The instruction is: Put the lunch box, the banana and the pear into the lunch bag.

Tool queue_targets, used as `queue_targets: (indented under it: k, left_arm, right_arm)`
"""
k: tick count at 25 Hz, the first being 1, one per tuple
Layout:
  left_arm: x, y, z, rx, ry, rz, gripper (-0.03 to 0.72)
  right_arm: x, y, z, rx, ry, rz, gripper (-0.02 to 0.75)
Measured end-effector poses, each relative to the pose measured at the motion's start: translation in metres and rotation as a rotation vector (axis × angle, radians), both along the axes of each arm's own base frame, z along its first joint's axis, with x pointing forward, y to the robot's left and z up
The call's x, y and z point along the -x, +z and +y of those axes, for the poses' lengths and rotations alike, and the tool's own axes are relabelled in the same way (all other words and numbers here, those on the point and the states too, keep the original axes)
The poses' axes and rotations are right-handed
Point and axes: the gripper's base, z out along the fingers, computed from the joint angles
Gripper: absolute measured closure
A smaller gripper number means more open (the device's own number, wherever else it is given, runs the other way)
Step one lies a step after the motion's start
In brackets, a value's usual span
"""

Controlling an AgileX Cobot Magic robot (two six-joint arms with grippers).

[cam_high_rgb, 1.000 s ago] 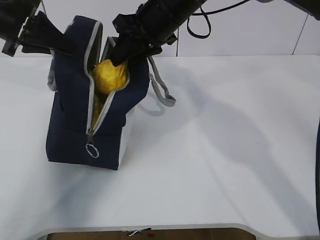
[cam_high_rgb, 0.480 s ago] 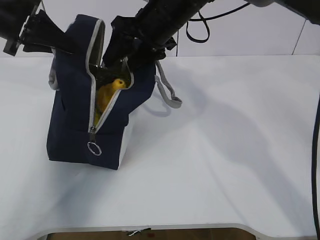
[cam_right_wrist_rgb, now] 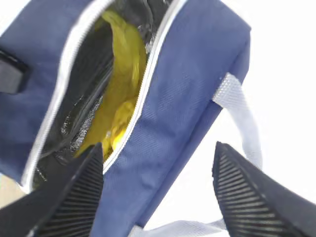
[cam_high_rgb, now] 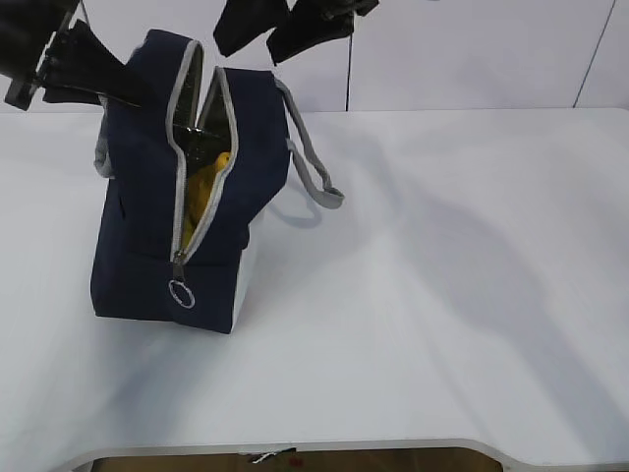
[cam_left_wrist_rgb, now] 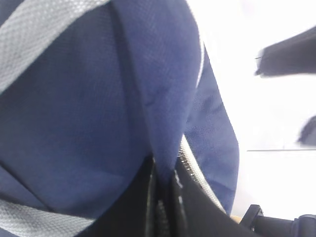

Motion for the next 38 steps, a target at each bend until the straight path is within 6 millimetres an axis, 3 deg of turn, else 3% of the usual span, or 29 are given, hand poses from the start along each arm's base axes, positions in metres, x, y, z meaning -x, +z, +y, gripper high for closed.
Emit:
queue_targets:
  k: [9, 15, 18, 23, 27, 32, 38]
  left_arm:
    - [0.0, 0.0, 0.0, 0.0, 0.0, 0.0, 0.678]
    - [0.0, 0.0, 0.0, 0.0, 0.0, 0.0, 0.678]
    - [0.0, 0.0, 0.0, 0.0, 0.0, 0.0, 0.678]
    - [0.0, 0.0, 0.0, 0.0, 0.0, 0.0, 0.678]
    - [0.002, 0.0, -0.01, -0.001, -0.023, 0.008, 0.678]
    - [0.011, 0.003, -0.045, 0.048, -0.097, 0.013, 0.678]
    - [0.018, 0.003, -0.086, 0.072, -0.119, -0.004, 0.678]
  right_arm:
    - [-0.008, -0.019, -0.008, 0.132, -0.071, 0.011, 0.183]
    - [-0.019, -0.05, 0.0, 0.126, -0.062, 0.093, 0.197]
    - [-0.02, -0.054, 0.0, 0.13, -0.062, 0.102, 0.307]
    - [-0.021, -0.055, -0.001, 0.149, -0.066, 0.093, 0.669]
    - [-0.022, -0.056, -0.004, 0.177, -0.072, 0.08, 0.715]
    - [-0.015, -0.034, -0.022, 0.313, -0.145, -0.01, 0.717]
    - [0.008, -0.002, -0.049, 0.441, -0.223, -0.09, 0.717]
